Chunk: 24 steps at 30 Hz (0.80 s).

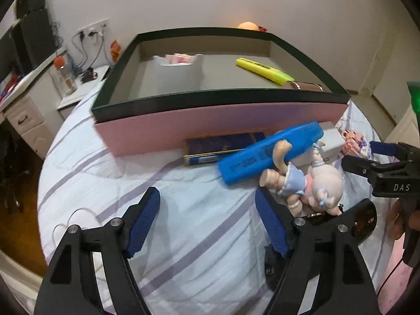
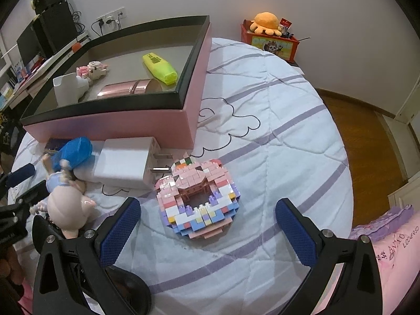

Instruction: Organize rigid objects

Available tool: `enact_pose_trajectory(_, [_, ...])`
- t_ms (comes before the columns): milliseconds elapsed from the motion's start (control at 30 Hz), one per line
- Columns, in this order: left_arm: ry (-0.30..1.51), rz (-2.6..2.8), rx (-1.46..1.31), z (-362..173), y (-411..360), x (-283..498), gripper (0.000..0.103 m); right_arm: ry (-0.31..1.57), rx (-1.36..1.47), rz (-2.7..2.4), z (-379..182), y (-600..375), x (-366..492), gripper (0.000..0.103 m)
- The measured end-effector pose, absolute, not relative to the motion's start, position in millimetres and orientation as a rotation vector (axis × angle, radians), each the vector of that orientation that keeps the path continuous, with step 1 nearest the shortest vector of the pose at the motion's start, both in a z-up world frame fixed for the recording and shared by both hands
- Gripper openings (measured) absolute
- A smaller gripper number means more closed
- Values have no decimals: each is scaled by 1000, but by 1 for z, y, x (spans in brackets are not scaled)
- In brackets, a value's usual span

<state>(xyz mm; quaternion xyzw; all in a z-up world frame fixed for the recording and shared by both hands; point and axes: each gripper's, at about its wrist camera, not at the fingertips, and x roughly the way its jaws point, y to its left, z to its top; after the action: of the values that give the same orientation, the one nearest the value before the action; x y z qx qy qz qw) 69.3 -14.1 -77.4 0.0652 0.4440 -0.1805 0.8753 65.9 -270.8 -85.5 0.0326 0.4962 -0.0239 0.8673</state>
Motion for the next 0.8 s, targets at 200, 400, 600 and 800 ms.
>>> enact_pose_trajectory(200, [923,-404,132,-78,-25,79,77,1042,64,-52,-87,-269,67,103])
enact_pose_trajectory(400, [951,-393,62,-76,-15,74,84,1042,70,-52,-87,-272,69,103])
enact_pose_trajectory(600, [963,-379,43,-77,-14,70,95,1039,60,-54,-89,-272,74,103])
enact_pose_trajectory(800, [923,-417,80,-71,-26,75,95,1034,57,-46,-89,-269,76,103])
